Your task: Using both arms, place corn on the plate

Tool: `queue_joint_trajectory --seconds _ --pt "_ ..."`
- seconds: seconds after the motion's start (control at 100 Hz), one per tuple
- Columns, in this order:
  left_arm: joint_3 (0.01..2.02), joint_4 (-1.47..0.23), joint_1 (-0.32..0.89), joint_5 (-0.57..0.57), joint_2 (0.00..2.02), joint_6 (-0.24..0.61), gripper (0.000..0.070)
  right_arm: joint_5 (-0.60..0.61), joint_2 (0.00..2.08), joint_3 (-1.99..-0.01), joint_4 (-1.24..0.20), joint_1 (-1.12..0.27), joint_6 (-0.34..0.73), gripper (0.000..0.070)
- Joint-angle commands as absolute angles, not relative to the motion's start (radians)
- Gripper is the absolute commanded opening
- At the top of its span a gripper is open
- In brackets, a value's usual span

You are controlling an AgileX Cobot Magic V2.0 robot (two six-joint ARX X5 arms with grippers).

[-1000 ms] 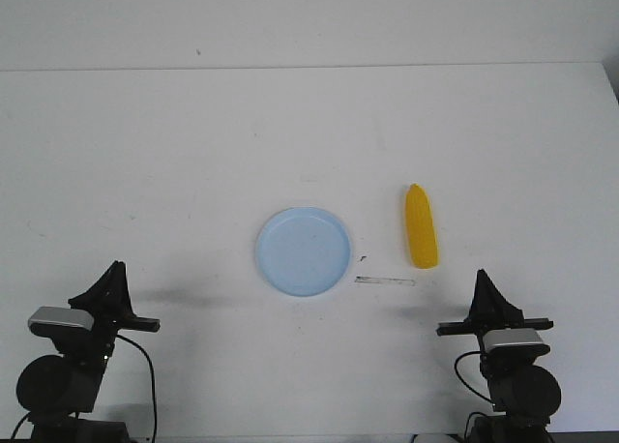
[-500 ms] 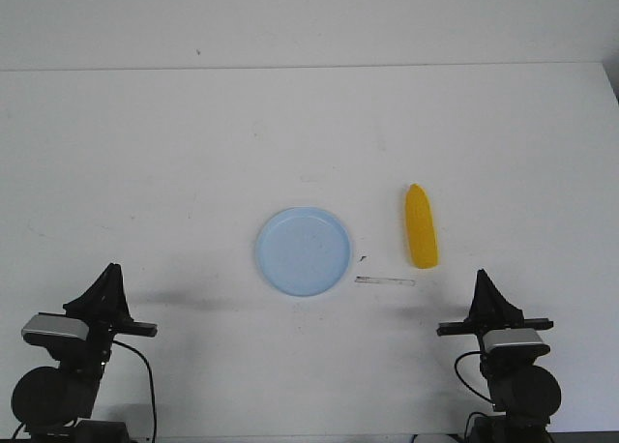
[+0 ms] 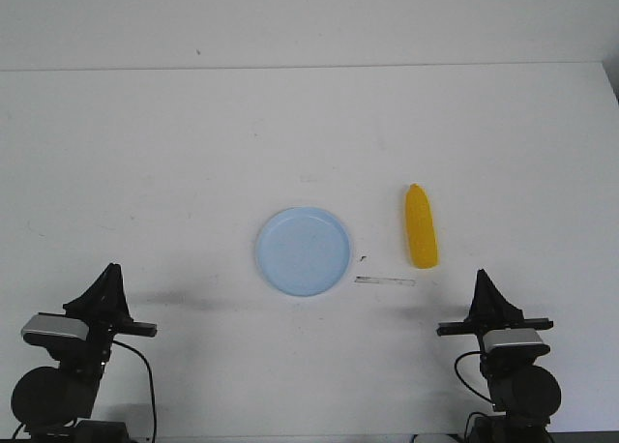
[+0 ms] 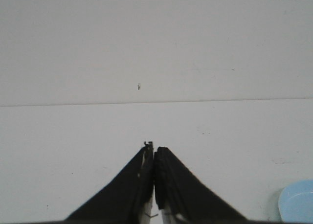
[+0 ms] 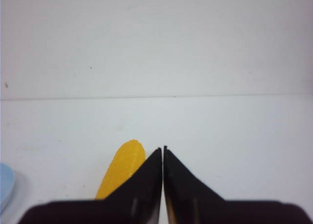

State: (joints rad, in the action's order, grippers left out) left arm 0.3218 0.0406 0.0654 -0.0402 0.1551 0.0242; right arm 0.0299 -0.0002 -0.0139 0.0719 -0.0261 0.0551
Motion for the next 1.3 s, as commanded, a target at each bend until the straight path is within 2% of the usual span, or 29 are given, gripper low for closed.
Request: queue_joint_trajectory --seconds 0.0,0.13,0.29,0.45,0.56,0.77,1.17,1.29 --pt "0.332 0.052 0.064 -0.041 0.153 0.016 0.0001 0.023 0.001 -0.013 0.098 -0.028 0.049 0.0003" --pt "0.332 0.052 0.064 -0.041 0.153 0.015 0.0001 -0.030 0.001 -0.013 0.129 -0.027 0.049 0.0003" --pt "0.332 0.052 0.064 -0.041 0.153 0.016 0.0001 -0.031 0.001 -0.019 0.177 -0.027 0.047 0.0003" --pt "0.332 0.052 0.064 -0.041 0.153 0.016 0.0001 -0.107 0.039 -0.109 0.083 -0.027 -0.008 0.0003" --pt "0.332 0.052 0.064 -0.041 0.153 0.016 0.0001 -0.113 0.103 -0.197 0.034 -0.027 -0.063 0.0003" --pt "0.332 0.052 0.064 -0.041 0.153 0.016 0.0001 -0.114 0.317 -0.377 -0.091 -0.027 -0.141 0.0003" --pt "0.332 0.052 0.064 -0.041 0.153 0.016 0.0001 -0.130 0.829 -0.665 -0.096 -0.081 -0.146 0.0003" --pt "0.332 0.052 0.064 -0.041 0.153 0.016 0.0001 -0.129 0.973 -0.776 -0.144 -0.126 -0.127 0.0003"
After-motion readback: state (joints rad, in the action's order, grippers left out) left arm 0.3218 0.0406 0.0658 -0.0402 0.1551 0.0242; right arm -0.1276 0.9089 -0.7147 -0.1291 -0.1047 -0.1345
